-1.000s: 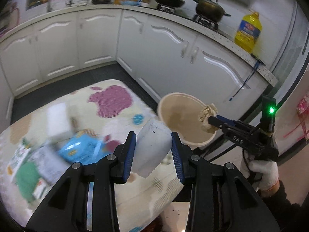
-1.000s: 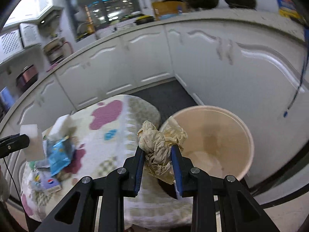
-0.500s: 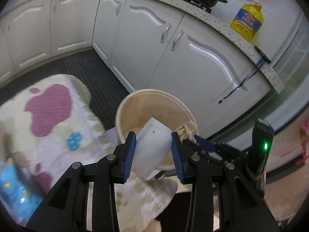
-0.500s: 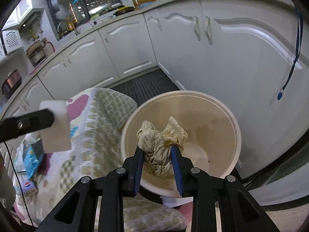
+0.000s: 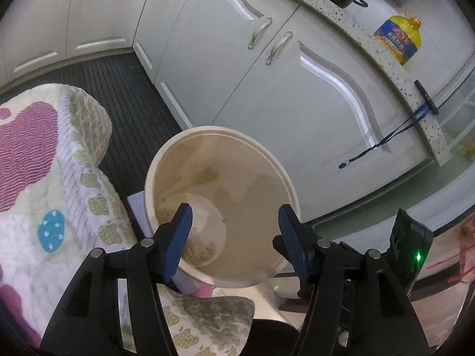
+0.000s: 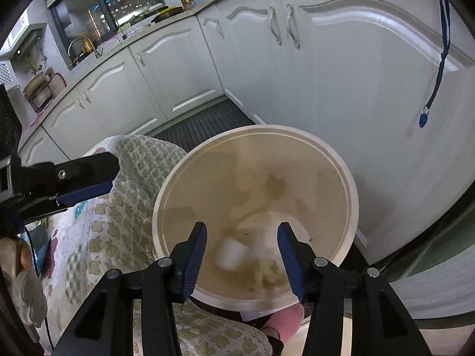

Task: Collect trash
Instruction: 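Carry both held items over the beige bin and open both tools to drop them, then move both open tools back over the table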

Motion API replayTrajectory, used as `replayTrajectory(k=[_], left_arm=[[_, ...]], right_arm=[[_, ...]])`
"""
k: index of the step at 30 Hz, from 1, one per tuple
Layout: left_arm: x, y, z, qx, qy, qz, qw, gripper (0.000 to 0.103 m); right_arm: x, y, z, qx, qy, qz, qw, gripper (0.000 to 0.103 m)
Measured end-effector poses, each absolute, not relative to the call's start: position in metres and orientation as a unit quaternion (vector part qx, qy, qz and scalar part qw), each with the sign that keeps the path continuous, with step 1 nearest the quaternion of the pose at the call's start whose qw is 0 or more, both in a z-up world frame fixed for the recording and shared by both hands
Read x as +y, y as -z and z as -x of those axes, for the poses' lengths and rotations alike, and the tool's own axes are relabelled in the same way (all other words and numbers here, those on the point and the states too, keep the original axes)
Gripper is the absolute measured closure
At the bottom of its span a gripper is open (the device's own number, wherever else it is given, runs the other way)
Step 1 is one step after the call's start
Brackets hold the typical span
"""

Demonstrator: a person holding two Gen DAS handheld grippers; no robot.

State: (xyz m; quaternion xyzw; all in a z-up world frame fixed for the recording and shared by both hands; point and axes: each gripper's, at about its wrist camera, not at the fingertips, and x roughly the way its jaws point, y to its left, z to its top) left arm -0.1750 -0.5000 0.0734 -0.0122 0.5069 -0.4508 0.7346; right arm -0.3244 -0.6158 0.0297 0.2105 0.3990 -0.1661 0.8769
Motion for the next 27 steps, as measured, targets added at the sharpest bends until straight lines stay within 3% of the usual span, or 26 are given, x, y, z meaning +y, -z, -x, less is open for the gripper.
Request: replayTrajectory(k=[27], left_arm=[[-0.354,-0.134,0.235,0.421,0.347,-0.058,0.836,0.044]], right_arm=[[-0.513,-0.089,0.311,0.363,0.093,-0.155,0.914,0.055]])
